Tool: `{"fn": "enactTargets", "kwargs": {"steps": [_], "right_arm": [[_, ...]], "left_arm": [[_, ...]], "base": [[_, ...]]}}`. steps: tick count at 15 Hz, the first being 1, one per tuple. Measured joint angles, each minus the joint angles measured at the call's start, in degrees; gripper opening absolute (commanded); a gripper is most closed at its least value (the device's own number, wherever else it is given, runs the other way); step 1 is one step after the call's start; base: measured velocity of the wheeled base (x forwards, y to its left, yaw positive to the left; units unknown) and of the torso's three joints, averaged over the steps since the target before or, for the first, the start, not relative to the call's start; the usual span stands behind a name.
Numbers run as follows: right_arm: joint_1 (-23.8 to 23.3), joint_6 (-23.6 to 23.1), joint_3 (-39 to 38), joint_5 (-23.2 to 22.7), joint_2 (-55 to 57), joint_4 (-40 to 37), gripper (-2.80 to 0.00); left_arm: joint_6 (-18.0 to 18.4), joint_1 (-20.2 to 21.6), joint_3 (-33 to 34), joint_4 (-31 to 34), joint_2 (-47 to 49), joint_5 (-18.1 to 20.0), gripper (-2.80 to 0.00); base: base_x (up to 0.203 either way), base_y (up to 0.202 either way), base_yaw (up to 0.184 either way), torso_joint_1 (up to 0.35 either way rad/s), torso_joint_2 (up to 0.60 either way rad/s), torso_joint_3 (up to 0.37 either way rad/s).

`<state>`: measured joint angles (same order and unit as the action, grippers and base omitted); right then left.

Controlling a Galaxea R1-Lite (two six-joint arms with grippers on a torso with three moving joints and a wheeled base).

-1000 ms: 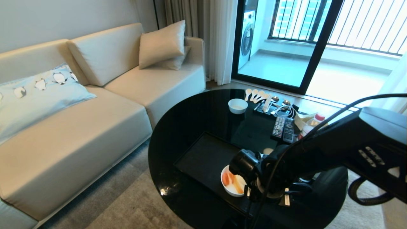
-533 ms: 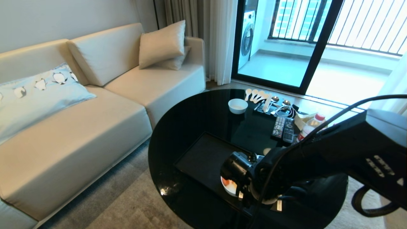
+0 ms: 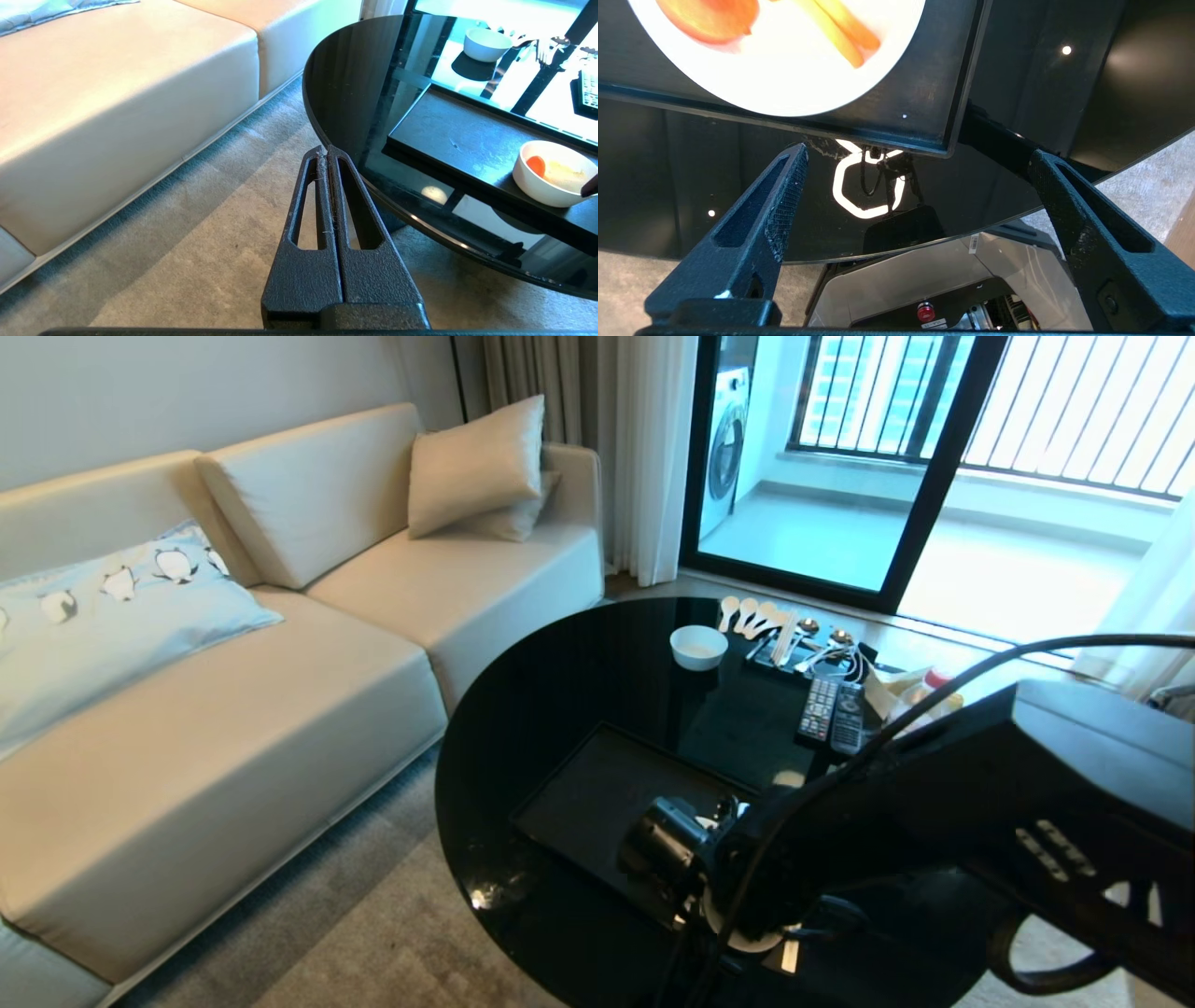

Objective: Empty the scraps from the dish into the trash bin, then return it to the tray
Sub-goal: Pick up the bowl with leftover food

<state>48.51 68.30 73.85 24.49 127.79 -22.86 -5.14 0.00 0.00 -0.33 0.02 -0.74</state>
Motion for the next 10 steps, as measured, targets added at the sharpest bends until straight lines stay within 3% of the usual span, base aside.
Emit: {"fn": "enactTargets", "kwargs": {"steps": [10], "right_arm": [[0.0,1.9,5.7,0.5,1.6,-0.3,0.0]], "left_arm": [[0.0,0.0,0.0,0.0,0.0,0.0,-2.8]], "base": [[0.0,0.0,0.0,0.0,0.0,0.0]]}}
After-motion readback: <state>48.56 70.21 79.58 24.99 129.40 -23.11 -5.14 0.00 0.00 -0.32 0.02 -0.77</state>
